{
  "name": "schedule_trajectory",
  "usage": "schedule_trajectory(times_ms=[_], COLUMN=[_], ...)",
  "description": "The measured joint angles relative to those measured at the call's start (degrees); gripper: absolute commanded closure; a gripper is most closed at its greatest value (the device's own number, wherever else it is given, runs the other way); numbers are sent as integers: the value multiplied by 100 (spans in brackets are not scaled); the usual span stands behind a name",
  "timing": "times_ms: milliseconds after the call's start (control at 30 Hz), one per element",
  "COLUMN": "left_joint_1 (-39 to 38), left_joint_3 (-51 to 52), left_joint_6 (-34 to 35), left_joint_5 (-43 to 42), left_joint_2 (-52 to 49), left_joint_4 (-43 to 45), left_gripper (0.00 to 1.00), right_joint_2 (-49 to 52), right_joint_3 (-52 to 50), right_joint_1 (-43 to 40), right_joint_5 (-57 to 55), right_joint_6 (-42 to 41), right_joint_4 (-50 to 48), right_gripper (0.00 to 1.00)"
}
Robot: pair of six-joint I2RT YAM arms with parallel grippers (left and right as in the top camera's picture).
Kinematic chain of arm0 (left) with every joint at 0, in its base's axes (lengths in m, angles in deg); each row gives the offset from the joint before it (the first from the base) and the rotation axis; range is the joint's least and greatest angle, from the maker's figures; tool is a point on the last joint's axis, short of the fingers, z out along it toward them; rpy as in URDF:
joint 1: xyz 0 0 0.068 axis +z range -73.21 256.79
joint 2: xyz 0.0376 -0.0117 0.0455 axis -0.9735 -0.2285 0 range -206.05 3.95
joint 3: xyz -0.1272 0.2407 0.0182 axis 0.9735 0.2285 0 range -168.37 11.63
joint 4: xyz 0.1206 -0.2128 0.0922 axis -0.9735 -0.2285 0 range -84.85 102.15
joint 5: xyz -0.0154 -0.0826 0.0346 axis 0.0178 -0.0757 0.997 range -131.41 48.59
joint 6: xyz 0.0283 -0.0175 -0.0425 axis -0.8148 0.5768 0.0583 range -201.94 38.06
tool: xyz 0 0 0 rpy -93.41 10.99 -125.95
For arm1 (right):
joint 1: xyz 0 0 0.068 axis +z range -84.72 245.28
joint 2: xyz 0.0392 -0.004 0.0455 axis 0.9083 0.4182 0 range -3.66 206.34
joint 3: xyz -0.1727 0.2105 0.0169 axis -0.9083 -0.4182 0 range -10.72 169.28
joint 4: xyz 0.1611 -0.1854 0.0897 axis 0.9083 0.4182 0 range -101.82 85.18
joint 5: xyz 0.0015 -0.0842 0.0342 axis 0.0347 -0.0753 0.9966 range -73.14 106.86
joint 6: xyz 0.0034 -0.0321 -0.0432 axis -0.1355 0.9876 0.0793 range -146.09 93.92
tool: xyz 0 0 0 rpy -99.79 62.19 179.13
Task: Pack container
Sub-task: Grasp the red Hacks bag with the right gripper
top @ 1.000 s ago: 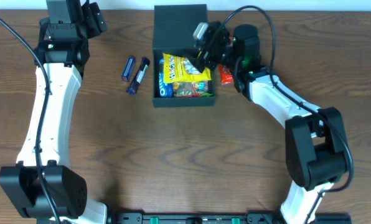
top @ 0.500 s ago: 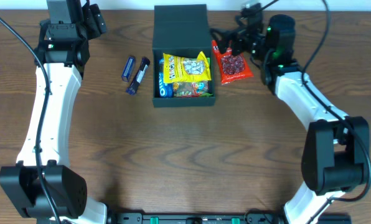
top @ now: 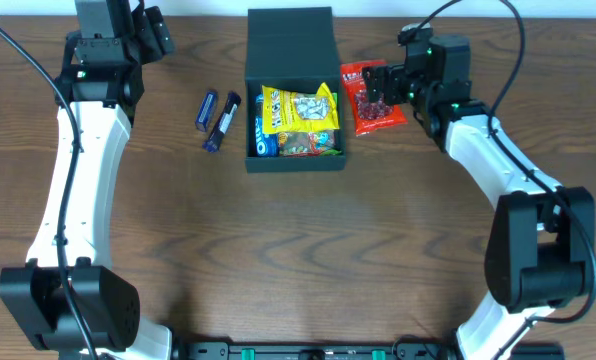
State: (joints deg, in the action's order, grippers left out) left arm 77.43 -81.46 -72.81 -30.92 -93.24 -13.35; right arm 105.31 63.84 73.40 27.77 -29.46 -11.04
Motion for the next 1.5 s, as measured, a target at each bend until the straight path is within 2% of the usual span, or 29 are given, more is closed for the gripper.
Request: schedule_trajectory(times_ms=[200,367,767,900,1067,1100,1133,1200,1500], left_joint_1=[0,0,0,0,0,0,0,0,0], left_joint_3=[0,0,0,0,0,0,0,0,0], left_joint_6=[0,0,0,0,0,0,0,-2,0], left_joint_5=[-92,-116,-131,-131,-131,-131,-131,-131,-131], left_joint_2=[0,0,0,0,0,0,0,0,0], left_joint_4=[0,0,-2,0,0,0,-2,0,0], left_gripper=[3,3,3,3,3,3,3,3,3], right_joint_2=[348,656,1211,1241,1244,1244,1244,1241,1154], right_joint_3=[0,0,0,0,0,2,2,28,111], right_joint_1=[92,262,382,382,387,387,387,387,387], right_joint_5=[-501,-634,-1021,-1082,-1163,-1182,-1204,-1252,-1296], right_joint_6=[229,260,282,297,319,337,326,317,302], right_joint_4=[-15,-37,-232,-236,-227,-214,-197,-166,-9], right_gripper=[16,16,26,36,58,65,83,97,99])
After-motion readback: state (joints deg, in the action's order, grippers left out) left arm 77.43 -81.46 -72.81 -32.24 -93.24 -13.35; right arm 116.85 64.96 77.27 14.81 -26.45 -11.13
